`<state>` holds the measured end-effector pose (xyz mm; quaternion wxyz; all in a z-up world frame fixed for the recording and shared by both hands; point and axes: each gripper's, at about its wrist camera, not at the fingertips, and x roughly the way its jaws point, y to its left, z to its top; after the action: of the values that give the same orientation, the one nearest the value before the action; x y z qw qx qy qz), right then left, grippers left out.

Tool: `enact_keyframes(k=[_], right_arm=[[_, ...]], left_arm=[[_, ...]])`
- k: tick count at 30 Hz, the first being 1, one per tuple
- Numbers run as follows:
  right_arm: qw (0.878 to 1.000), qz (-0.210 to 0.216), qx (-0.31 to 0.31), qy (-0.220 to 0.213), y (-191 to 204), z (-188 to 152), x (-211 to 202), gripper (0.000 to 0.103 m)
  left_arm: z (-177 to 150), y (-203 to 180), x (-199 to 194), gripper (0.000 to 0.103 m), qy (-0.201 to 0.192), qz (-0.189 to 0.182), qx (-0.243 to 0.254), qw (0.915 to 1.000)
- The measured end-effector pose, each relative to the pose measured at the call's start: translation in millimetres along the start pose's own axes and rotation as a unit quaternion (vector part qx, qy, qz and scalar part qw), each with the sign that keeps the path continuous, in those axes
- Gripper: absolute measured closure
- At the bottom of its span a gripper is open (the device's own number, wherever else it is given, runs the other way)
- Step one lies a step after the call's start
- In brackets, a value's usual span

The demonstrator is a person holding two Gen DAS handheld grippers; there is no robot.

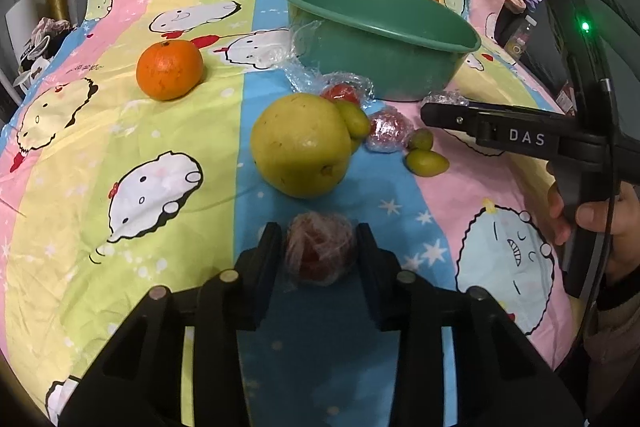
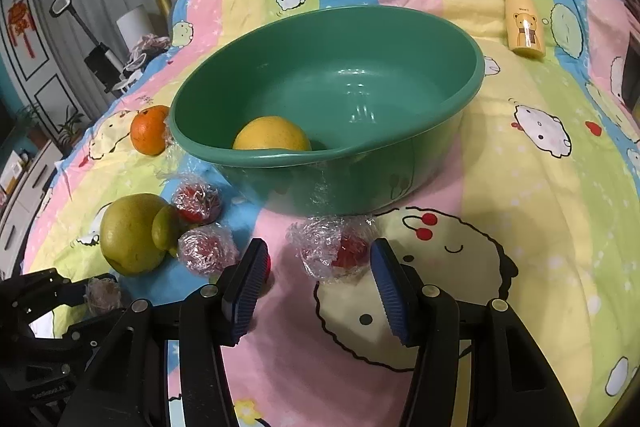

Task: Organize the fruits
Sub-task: 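Grasp the plastic-wrapped red fruit with the left gripper and lift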

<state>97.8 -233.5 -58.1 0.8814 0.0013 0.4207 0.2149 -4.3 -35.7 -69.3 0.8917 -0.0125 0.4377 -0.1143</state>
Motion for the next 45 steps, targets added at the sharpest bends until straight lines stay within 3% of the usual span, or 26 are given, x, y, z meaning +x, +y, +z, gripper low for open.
enact_keyframes(k=[8, 18, 26, 34, 45], right_arm=[[1.000, 0.002, 0.008, 0.003, -4, -1, 0, 0.066], [1.000, 0.017, 0.007, -0.003, -3, -5, -9, 0.066], [0.998, 0.058, -0.011, -0.014, 10, -5, -27, 0.066], [0.993, 0.098, -0.032, -0.056, 25, -2, -54, 0.066], [0.987, 0.105, -0.021, -0.115, 22, 5, -87, 0.066]], left_arm=[[-1, 4, -1, 0.069, -0.004, -0.011, -0.013, 0.9998], [-1, 9, -9, 0.069, -0.008, -0.018, -0.027, 0.9994], [6, 11, -26, 0.069, -0.025, -0.020, -0.036, 0.9988], [16, 5, -48, 0.069, -0.047, -0.019, -0.040, 0.9979], [27, 4, -73, 0.069, -0.073, -0.015, -0.042, 0.9963]])
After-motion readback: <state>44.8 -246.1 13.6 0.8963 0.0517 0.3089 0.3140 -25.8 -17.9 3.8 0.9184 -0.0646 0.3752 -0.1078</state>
